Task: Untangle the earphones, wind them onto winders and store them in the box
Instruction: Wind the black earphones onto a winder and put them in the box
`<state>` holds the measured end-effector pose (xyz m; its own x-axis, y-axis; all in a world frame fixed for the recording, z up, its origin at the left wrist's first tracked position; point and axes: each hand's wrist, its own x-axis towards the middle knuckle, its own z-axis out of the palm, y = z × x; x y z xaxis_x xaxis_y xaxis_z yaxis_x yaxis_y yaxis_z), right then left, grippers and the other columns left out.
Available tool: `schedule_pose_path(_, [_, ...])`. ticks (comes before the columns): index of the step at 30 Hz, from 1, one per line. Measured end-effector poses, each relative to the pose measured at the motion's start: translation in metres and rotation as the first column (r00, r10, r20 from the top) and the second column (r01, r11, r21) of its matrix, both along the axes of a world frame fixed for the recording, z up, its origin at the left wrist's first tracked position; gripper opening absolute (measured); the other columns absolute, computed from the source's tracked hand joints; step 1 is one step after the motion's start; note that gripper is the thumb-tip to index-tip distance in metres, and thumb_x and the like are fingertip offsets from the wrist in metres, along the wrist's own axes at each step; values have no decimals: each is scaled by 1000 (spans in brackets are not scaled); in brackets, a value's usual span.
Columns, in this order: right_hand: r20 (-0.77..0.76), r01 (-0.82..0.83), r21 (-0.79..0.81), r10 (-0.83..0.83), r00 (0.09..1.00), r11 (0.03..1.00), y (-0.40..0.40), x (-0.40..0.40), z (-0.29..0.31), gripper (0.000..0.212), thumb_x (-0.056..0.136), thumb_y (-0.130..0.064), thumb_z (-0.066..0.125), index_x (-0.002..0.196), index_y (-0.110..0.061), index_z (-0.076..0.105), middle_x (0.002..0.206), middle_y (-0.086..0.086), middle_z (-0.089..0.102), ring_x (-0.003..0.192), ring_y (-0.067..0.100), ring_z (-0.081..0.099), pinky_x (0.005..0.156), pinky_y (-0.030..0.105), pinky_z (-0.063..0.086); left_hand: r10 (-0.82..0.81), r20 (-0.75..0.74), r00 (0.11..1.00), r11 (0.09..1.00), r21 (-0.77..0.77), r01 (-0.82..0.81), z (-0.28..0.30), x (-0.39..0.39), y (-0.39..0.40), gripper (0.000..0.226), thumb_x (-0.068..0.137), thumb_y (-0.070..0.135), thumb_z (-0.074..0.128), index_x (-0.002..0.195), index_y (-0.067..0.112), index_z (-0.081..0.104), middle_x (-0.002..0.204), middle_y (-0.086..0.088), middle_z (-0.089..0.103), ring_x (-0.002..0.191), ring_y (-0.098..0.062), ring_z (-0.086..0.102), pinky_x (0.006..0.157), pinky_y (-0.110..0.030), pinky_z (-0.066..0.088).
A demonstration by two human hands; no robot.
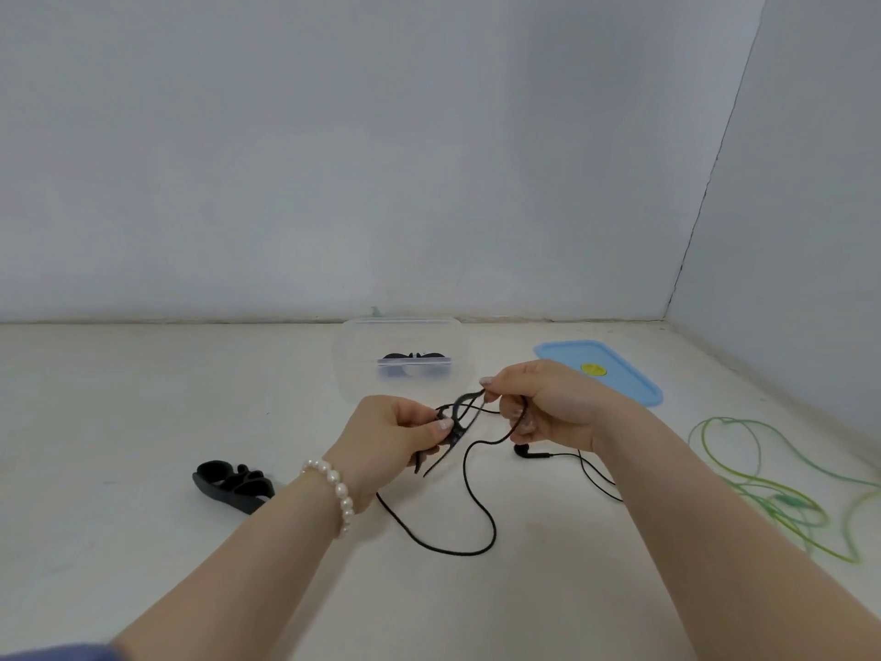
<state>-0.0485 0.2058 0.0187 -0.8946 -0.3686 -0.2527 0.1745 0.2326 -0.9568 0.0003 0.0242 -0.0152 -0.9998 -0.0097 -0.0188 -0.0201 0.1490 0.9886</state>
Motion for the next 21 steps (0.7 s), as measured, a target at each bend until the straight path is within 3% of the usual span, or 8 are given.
schedule_pose_path(3, [-37,12,48,-11,999,999,-2,0,0,18,88,-19,62,73,-9,57,48,-1,46,39,13,33,44,23,39,40,-46,998,997,-70,-43,-3,-2,0,10,76,13,72,80,4,71,63,1,66,49,-4,54,63,-26,46])
schedule_pose_path(8, [-74,87,71,-81,994,994,-2,-1,4,15,86,-15,64,73,-7,63,51,3,50,38,13,43,51,26,48,96,-122,988,987,-120,-111,-2,-2,0,12,81,16,69,69,14,68,60,0,62,53,-10,50,55,-23,41])
schedule_pose_path(12, [-45,133,70,-130,991,989,-7,1,4,18,86,-14,61,71,-6,59,59,8,50,35,13,46,52,26,51,117,-191,975,959,-233,-161,-5,-4,1,15,84,23,64,70,17,66,65,0,62,59,-13,50,60,-25,40])
schedule_pose_path(15, [-25,154,32,-153,988,988,-8,3,7,18,87,-13,60,71,-5,58,57,8,52,35,14,48,52,27,51,143,-243,959,950,-237,-202,-5,-5,1,14,85,25,63,71,21,63,67,2,63,64,-14,53,67,-29,44])
schedule_pose_path(18, [-25,154,-15,-154,988,988,-8,4,10,16,88,-12,58,73,-5,57,52,6,57,39,16,54,55,27,52,134,-257,957,941,-270,-204,-4,-4,1,15,86,25,61,71,24,61,70,3,64,67,-15,55,69,-30,45])
schedule_pose_path(21, [-66,90,-72,-95,993,993,-12,4,9,15,88,-10,59,73,-6,58,67,9,61,53,21,63,67,33,55,127,-299,946,900,-367,-236,-4,-4,2,14,89,26,57,76,21,58,70,8,60,67,-9,53,66,-26,40])
